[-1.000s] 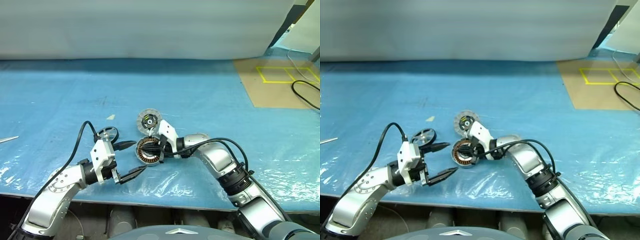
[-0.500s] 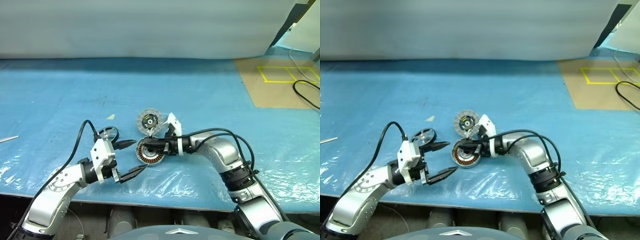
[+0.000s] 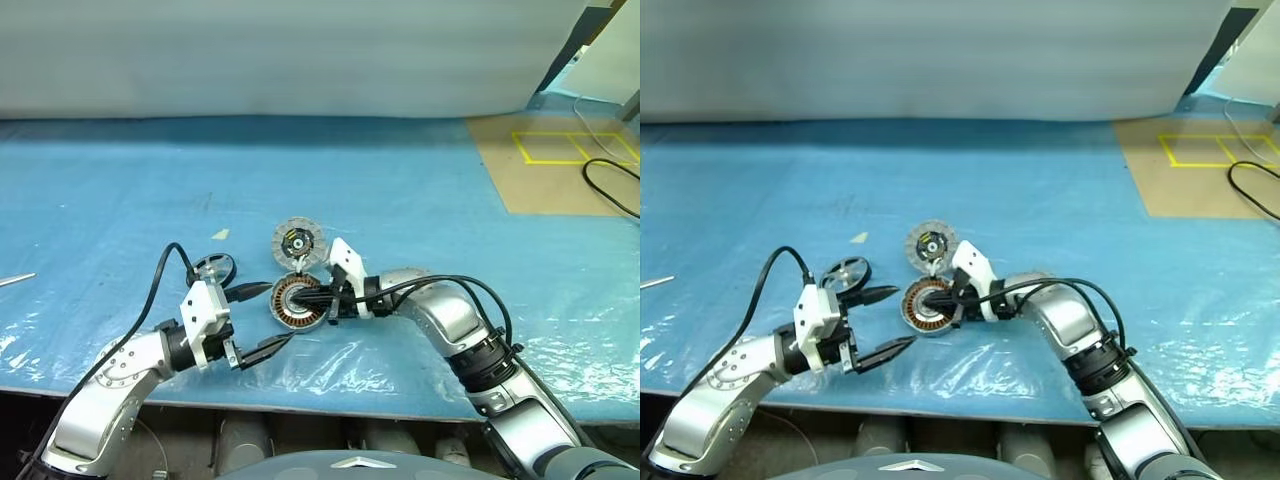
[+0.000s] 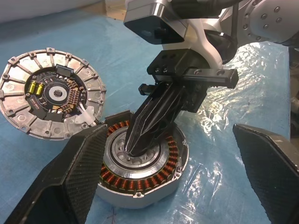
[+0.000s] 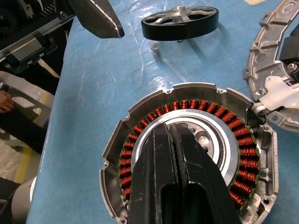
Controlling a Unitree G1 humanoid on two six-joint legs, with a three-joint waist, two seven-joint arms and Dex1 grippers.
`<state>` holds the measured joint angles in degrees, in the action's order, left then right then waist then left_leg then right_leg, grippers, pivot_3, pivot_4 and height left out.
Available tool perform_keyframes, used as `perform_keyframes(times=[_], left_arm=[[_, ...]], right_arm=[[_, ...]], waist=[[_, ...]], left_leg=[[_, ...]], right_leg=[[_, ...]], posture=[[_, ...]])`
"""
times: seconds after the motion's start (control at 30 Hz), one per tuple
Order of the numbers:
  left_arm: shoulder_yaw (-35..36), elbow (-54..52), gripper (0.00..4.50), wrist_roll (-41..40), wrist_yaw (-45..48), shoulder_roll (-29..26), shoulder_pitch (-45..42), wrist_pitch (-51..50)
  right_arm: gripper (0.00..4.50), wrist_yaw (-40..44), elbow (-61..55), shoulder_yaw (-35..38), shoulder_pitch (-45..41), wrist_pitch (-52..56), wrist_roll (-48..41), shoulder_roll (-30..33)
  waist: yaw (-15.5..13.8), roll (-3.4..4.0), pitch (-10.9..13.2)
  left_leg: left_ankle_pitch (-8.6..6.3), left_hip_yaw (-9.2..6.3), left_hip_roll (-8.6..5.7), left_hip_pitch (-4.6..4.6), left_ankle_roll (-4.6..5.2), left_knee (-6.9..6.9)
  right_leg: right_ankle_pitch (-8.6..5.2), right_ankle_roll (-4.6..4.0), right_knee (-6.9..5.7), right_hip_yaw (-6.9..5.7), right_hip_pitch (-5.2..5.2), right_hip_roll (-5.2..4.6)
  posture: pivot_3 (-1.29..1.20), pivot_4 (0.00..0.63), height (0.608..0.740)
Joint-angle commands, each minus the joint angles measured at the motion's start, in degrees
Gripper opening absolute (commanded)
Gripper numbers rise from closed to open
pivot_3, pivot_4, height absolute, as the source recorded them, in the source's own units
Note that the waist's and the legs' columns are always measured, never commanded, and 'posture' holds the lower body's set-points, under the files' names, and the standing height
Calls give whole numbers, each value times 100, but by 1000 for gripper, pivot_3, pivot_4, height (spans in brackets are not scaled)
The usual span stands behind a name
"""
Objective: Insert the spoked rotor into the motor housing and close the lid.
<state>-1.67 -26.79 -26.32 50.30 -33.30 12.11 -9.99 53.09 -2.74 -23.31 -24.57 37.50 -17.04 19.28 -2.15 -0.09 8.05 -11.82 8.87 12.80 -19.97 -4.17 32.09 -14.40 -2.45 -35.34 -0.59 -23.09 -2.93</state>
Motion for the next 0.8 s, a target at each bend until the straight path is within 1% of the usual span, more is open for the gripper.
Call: perform_keyframes(times=[0.03, 0.07, 0.2, 0.27, 0.57, 0.67, 0.8], left_arm=[[63, -203, 4500, -48, -9, -25, 30, 16], [64, -204, 4500, -48, -11, -24, 28, 15], [74, -170, 4500, -39, -8, -19, 17, 42], [75, -159, 4500, -39, 8, -27, 21, 54], [60, -102, 4500, -41, 37, -8, -19, 79], [63, -96, 4500, -38, 43, -6, -21, 82], [80, -73, 4500, -30, 47, -10, -25, 98]], right_arm=[[18, -110, 256, -205, -76, -92, 231, -130], [18, -100, 291, -209, -79, -109, 254, -141], [18, 51, 152, 173, -105, 417, -267, -270], [18, 81, 48, 307, -137, 514, -417, -300], [18, -52, -88, 441, -184, 583, -550, -448], [18, -89, -24, 366, -176, 505, -445, -434], [18, -296, 348, 103, -177, 200, 41, -365]], waist=[[4, 0, 0], [1, 0, 0], [-19, 0, 0], [-20, 2, 1], [-23, 3, 3], [-24, 3, 4], [-24, 3, 4]], left_leg=[[0, 1, 0, 0, 0, 0], [0, 1, 0, 0, 0, 0], [0, 1, -3, -4, 0, 0], [0, -1, -3, -7, 0, -1], [0, -2, -2, -6, 0, 0], [0, -2, -2, -6, 0, 0], [0, -2, -3, -7, 0, 0]], right_leg=[[0, 0, 0, 0, 0, 0], [0, 0, -1, 0, 0, 0], [0, 0, 3, 1, 0, -1], [0, 0, 4, 0, -1, -1], [0, 0, 3, -1, -1, -1], [0, 0, 3, -1, -1, -1], [1, 1, 3, -1, -1, -1]], posture=[[0, 150, 740], [0, 150, 740], [0, 150, 740], [0, 150, 740], [0, 150, 740], [0, 150, 740], [0, 150, 740]])
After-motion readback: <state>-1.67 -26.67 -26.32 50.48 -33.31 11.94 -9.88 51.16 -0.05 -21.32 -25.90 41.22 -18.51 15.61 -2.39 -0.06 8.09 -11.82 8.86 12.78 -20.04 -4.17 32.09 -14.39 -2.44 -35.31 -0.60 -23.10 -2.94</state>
